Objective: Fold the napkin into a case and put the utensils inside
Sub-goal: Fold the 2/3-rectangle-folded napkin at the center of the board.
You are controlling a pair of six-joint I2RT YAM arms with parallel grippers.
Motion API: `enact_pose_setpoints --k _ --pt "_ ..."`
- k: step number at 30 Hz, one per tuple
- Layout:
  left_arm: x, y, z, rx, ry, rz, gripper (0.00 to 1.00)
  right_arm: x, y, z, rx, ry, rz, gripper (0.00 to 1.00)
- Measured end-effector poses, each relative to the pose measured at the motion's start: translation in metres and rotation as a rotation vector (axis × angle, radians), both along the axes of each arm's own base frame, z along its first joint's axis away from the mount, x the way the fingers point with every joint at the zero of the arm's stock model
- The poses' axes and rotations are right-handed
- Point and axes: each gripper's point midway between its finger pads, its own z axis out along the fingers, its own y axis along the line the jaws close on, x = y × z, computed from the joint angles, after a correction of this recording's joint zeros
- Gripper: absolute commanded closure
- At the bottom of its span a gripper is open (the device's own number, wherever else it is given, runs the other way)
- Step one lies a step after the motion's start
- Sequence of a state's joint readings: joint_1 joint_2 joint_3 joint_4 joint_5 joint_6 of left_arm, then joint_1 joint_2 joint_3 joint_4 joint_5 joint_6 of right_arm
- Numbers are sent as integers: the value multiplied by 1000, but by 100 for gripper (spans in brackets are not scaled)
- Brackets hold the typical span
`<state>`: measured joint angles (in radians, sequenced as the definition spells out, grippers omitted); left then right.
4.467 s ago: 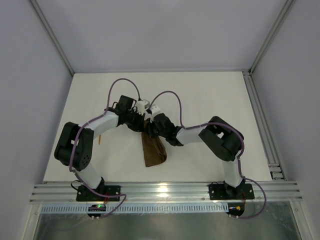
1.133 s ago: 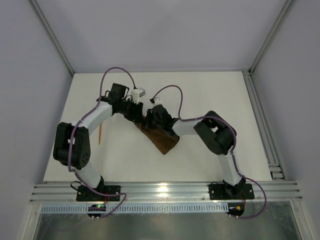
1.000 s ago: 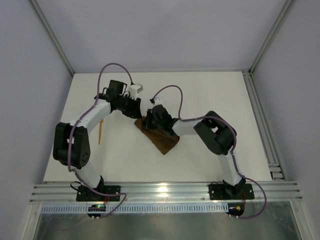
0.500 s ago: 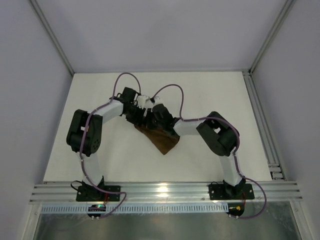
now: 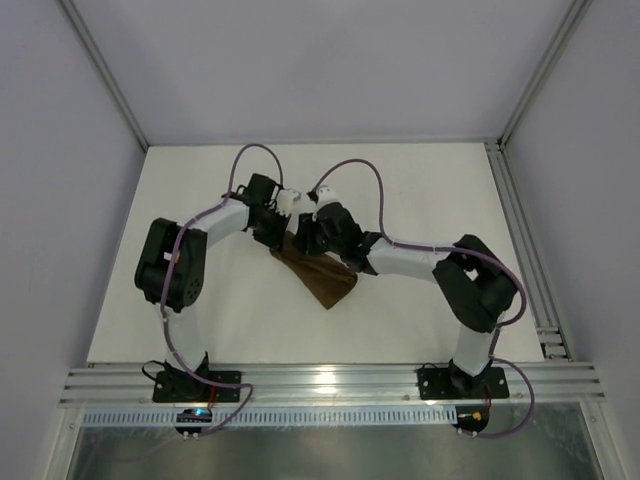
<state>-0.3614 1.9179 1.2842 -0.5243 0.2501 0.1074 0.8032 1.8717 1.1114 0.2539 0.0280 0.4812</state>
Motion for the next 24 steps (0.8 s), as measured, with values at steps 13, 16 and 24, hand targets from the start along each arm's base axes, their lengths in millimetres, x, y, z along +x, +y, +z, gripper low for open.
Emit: enact_pose_setpoints --k 13,16,24 --pt "1 0 0 -1 -3 -1 98 -53 -83 -14 -379 -35 161 25" --pt "1 0 0 -1 -3 -1 100 -66 -88 -29 -414 1 224 31" --pt "1 -1 0 -1 -3 0 100 -71 -93 -38 -461 0 236 94"
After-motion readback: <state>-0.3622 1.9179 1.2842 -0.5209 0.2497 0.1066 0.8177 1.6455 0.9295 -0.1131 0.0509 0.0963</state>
